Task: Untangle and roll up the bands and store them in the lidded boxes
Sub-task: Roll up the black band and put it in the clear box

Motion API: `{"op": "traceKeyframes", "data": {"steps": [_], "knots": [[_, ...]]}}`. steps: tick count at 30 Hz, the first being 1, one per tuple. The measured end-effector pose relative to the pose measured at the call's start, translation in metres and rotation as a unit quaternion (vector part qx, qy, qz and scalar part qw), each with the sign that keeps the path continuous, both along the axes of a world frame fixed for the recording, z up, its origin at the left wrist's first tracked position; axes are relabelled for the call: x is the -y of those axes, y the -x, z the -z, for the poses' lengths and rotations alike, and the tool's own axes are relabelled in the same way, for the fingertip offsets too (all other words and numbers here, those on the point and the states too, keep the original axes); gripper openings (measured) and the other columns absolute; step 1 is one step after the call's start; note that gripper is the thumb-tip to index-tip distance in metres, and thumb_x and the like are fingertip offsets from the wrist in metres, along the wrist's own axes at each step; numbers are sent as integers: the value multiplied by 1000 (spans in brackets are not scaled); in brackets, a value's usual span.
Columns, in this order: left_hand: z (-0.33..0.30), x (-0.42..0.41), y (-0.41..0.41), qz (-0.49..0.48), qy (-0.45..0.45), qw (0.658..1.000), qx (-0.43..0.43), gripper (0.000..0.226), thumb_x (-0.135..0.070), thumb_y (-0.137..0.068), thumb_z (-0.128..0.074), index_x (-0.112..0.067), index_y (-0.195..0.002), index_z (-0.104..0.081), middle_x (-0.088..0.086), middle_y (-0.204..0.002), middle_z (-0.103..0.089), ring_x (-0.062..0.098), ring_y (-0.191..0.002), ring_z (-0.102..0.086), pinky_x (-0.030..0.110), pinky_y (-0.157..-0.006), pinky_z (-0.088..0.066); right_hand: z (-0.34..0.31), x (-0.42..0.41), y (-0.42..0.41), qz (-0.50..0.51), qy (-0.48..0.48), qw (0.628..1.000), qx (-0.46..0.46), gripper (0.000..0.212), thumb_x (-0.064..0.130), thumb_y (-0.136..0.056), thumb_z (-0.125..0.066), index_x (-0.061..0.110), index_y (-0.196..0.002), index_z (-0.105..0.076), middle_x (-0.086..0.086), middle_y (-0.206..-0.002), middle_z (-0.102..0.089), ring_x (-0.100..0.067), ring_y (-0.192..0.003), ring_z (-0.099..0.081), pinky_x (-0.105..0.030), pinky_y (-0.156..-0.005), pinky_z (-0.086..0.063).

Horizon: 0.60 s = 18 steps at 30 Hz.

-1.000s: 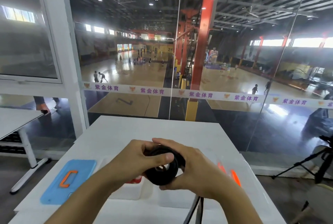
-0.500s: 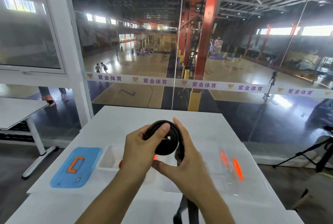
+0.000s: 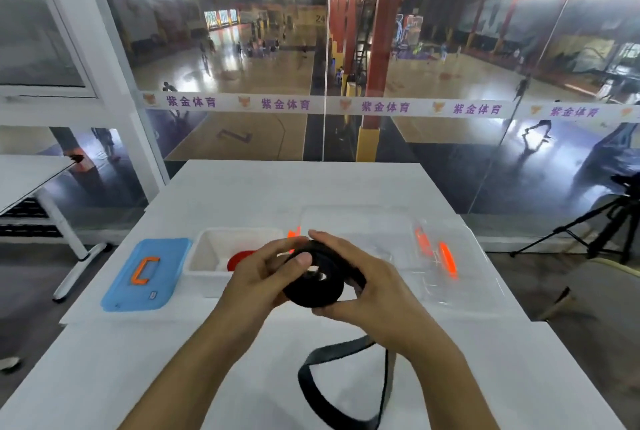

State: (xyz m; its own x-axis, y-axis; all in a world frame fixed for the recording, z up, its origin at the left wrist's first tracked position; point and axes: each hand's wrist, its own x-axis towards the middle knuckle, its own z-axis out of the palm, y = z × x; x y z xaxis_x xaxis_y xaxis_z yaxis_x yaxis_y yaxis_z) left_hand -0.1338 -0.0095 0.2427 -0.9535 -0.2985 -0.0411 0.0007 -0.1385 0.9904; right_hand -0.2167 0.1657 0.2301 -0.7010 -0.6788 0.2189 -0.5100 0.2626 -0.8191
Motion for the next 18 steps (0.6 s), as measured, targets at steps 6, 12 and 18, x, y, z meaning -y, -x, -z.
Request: {"op": "traceKeyframes", "data": {"steps": [6,12,18], "knots": [[-12,25,-10,121,167,978,21,28,-15,-87,-73,-16,-116,-74,5,-108,-79,20,-104,-74,31,-86,-60,-6,3,-6,-65,-58,996,-19,94,6,-80,-86,51,-151,-45,24,-139,-63,-7,-133,-58,-33,-114,-48],[6,10,-19,-20,129,991,-40,19,-12,-82,-79,-24,-98,-79,4,-95,-80,18,-91,-76,29,-79,-60,-3,7,-11,-38,-70,997,-17,91,29,-81,-83,63,-149,-34,14,-128,-66,-19,-115,-65,-39,-101,-55],[20,-16,-15,-198,-6,980,-34,19,-21,-87,-73,-18,-105,-75,3,-97,-79,17,-90,-77,29,-72,-61,2,13,-26,-8,-58,998,27,103,36,-78,-87,67,-150,-20,44,-95,-60,4,-81,-59,-17,-82,-49]]}}
